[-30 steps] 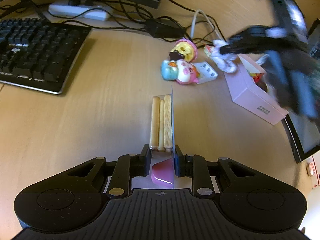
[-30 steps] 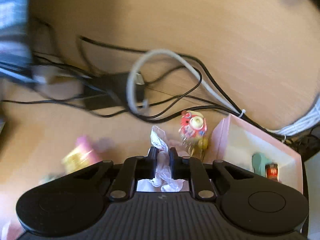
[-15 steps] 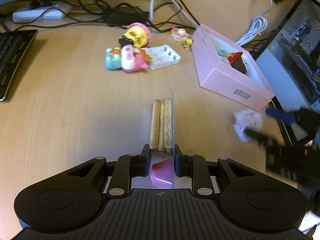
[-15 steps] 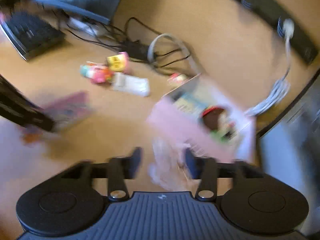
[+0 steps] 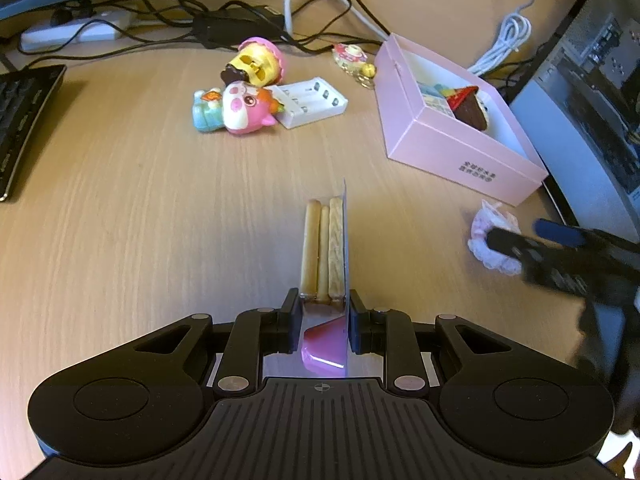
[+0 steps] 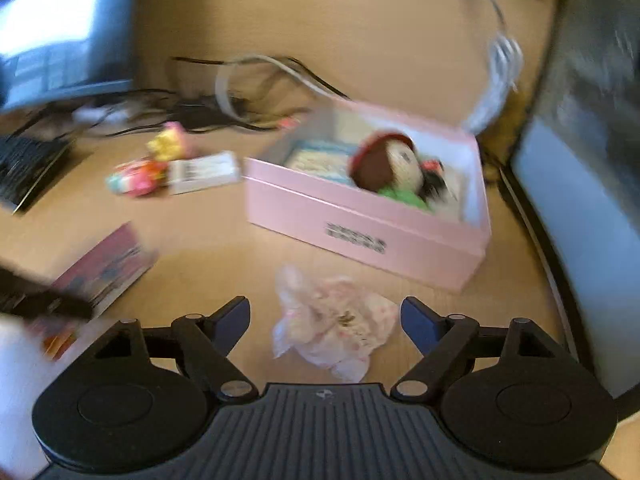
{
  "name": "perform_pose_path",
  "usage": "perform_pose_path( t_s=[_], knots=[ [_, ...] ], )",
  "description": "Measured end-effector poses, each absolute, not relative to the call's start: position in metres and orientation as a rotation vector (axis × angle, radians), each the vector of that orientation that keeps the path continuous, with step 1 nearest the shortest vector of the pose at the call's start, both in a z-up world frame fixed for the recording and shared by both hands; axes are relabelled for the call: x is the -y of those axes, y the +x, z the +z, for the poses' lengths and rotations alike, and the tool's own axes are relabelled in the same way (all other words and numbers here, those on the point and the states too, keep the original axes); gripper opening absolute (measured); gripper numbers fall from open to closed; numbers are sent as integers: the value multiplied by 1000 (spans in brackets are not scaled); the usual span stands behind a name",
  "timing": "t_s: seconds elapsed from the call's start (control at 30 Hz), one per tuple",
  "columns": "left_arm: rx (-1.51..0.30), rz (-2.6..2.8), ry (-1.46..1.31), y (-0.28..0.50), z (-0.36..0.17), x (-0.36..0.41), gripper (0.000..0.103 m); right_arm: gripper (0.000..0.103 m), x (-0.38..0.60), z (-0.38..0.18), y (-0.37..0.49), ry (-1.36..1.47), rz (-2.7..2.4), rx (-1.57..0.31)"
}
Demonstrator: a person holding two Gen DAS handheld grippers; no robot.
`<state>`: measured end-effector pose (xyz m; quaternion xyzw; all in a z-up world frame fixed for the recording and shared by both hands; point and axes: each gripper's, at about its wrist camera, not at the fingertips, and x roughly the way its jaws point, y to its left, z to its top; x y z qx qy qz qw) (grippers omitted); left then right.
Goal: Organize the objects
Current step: 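Hold the snack packet with the left gripper while the right gripper grasps the white plastic bag, then lower the snack packet into the pink box and open the left gripper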
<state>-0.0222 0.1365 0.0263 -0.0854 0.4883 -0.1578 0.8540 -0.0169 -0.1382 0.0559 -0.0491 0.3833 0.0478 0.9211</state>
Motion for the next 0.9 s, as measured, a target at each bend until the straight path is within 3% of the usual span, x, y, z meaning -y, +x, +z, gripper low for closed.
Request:
perform_pose_path(
  t_s=[0.13, 0.17, 0.2, 0.23, 0.37, 0.57, 0.9],
  knots=[
    [-1043, -349, -169, -29, 29, -132, 26, 82, 156, 32, 8, 49, 57, -892],
    [-1046, -355, -170, -31, 29, -132, 26, 73, 157, 29, 10, 64, 47, -903],
    [-1046, -360, -168, -33, 30, -132, 26, 55, 158, 30, 9, 63, 40, -899],
    [-1047, -365, -163, -35, 31, -131, 26, 46, 157, 31, 6, 55, 50, -894],
    [-1047, -393, -148, -38, 37, -127, 26, 30, 156, 48, -16, 5, 89, -876],
    [-982, -513, -206, -19, 75, -100, 25, 29, 173, 87, -58, -20, 113, -818],
    [-757, -595, -282, 88, 121, 46, 26, 30, 224, 103, -98, 36, 54, -746]
  ],
)
